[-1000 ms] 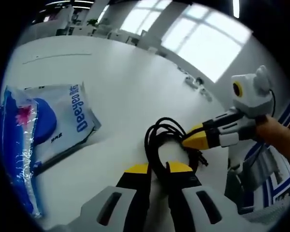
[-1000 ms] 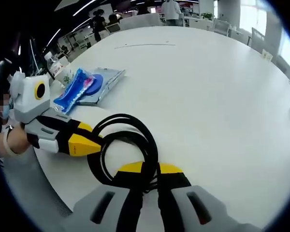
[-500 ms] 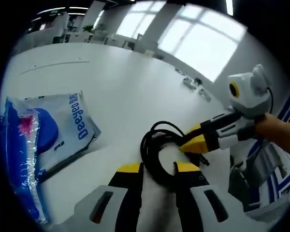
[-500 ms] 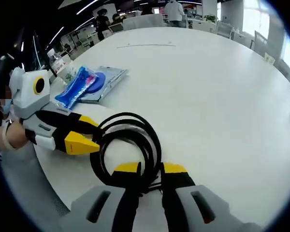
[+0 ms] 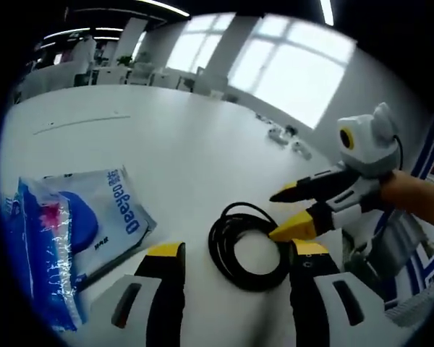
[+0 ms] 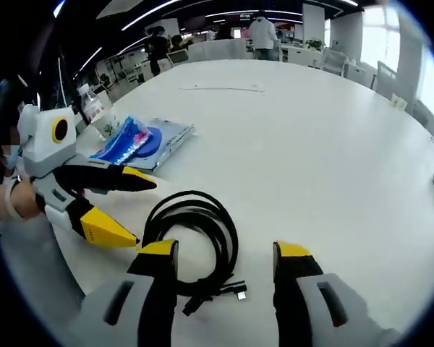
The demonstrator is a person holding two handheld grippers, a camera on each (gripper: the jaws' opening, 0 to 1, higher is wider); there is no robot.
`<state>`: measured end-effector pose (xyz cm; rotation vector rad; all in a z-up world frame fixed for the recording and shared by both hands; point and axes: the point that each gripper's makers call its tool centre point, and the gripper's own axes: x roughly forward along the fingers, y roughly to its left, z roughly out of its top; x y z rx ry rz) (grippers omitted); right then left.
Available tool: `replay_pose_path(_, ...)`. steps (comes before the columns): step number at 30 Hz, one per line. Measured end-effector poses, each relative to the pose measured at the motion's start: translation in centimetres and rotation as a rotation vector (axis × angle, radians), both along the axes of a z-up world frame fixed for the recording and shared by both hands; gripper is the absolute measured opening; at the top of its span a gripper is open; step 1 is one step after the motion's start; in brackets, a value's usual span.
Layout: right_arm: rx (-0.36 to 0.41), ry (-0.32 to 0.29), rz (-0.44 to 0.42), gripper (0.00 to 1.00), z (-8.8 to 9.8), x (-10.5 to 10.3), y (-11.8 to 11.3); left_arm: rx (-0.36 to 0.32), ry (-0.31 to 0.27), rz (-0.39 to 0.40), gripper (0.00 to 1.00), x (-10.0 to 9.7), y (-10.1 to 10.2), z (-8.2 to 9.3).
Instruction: Arrange the tabletop items into an orderly group along one side of the table until the central work area is clear of visible clutter.
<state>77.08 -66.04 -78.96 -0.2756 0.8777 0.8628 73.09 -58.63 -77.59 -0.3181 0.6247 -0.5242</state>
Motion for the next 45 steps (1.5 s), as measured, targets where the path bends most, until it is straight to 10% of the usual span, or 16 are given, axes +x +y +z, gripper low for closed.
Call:
replay_pose_path(18,-0.032,-0.046,0.041,0.60,1.7,0.6,0.6,-0.112,-0.012,0.062,0.64,-0.8,0.6,2.5)
replay_pose_path(45,0.073,-0.086,0.186,0.53,4.4,1.5,10.1,-0.130,-0.052,0.290,0.59,-4.7,9.4,4.9)
